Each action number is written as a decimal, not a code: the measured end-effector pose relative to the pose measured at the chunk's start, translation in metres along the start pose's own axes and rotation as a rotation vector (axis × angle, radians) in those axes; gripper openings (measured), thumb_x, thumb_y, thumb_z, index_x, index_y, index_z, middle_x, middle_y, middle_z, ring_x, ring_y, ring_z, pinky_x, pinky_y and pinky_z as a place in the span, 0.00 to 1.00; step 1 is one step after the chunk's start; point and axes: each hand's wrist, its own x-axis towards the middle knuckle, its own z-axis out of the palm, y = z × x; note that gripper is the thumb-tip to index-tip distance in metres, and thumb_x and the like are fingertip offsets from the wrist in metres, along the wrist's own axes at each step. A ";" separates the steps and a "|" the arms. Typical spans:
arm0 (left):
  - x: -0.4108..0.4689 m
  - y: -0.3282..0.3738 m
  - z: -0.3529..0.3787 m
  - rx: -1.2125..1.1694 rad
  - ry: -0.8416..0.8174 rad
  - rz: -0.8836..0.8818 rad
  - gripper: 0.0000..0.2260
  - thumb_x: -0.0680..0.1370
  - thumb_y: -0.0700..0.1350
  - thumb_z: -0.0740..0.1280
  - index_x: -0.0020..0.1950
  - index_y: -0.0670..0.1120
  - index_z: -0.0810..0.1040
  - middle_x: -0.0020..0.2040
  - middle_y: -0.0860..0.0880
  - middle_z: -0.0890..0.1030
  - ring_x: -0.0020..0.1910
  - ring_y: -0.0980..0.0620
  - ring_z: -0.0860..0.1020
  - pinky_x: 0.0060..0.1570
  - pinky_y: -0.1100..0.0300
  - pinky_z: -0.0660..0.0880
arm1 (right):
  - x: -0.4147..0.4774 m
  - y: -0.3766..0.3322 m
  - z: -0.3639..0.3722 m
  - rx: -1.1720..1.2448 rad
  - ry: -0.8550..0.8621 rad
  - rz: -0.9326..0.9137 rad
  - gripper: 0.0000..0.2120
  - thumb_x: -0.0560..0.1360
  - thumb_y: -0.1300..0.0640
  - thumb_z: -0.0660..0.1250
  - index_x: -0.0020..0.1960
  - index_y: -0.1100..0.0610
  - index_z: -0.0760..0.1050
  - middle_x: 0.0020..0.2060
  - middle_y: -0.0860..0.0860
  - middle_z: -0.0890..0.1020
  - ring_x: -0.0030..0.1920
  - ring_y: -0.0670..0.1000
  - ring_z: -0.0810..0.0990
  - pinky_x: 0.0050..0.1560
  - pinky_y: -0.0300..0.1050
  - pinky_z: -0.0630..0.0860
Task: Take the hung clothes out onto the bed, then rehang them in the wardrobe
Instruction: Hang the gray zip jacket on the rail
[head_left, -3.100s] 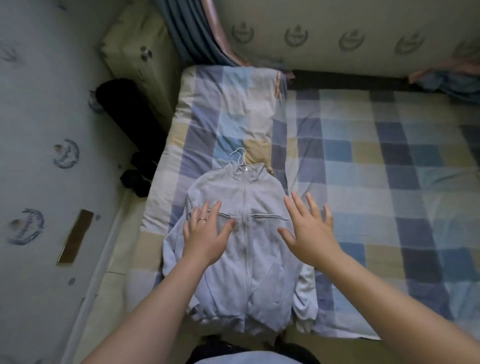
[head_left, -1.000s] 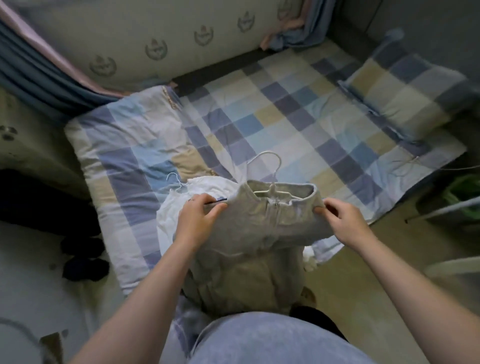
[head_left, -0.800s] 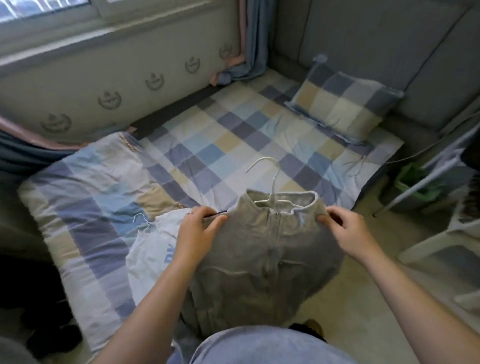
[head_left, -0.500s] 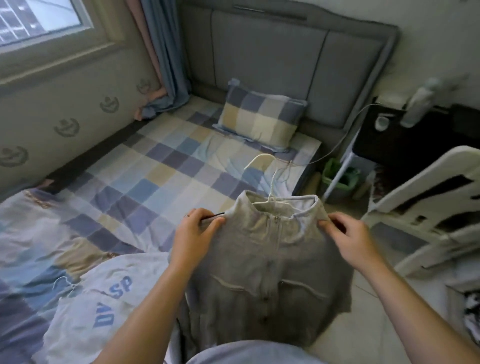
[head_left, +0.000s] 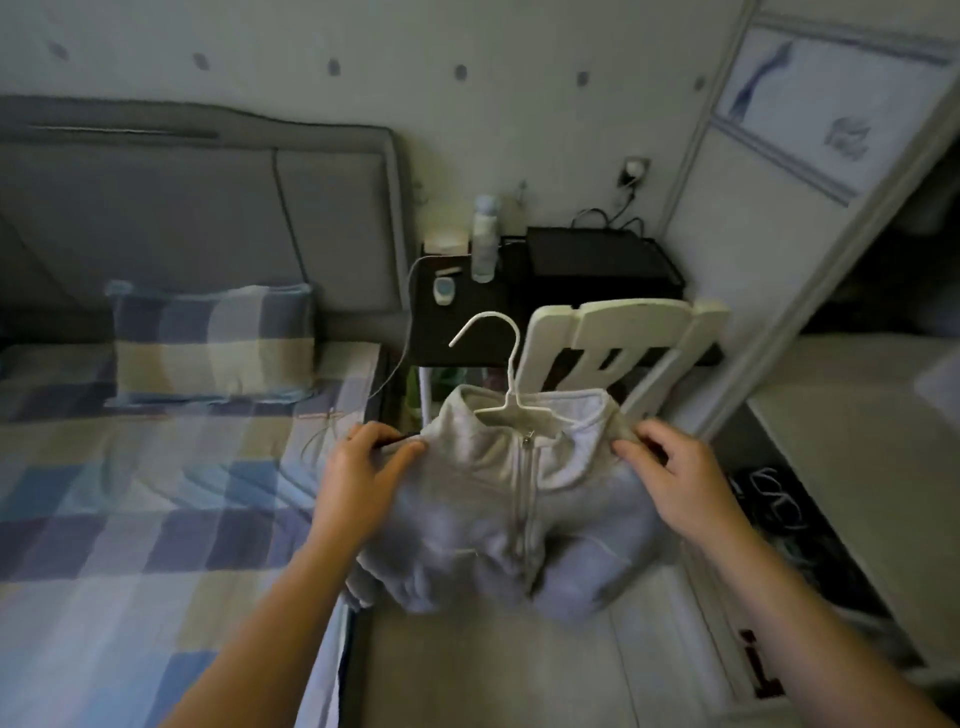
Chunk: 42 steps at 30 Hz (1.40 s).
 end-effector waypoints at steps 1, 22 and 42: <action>0.018 0.008 0.013 -0.015 -0.027 0.032 0.08 0.76 0.56 0.69 0.51 0.55 0.77 0.48 0.54 0.77 0.47 0.59 0.75 0.44 0.69 0.68 | 0.005 0.006 -0.011 -0.005 0.045 0.018 0.07 0.77 0.56 0.68 0.40 0.54 0.77 0.33 0.49 0.79 0.35 0.48 0.79 0.35 0.42 0.74; 0.313 0.294 0.279 -0.489 -0.625 0.698 0.05 0.76 0.51 0.72 0.45 0.51 0.80 0.44 0.54 0.80 0.45 0.60 0.78 0.47 0.63 0.73 | 0.104 -0.004 -0.235 -0.549 0.881 0.343 0.06 0.77 0.48 0.67 0.43 0.48 0.79 0.34 0.43 0.80 0.36 0.41 0.78 0.36 0.35 0.71; 0.298 0.727 0.402 -0.872 -0.656 1.157 0.09 0.80 0.49 0.66 0.44 0.44 0.74 0.40 0.47 0.77 0.39 0.53 0.76 0.37 0.60 0.68 | 0.078 -0.106 -0.514 -1.148 1.250 0.390 0.17 0.77 0.42 0.64 0.36 0.53 0.71 0.27 0.49 0.74 0.32 0.49 0.75 0.37 0.56 0.74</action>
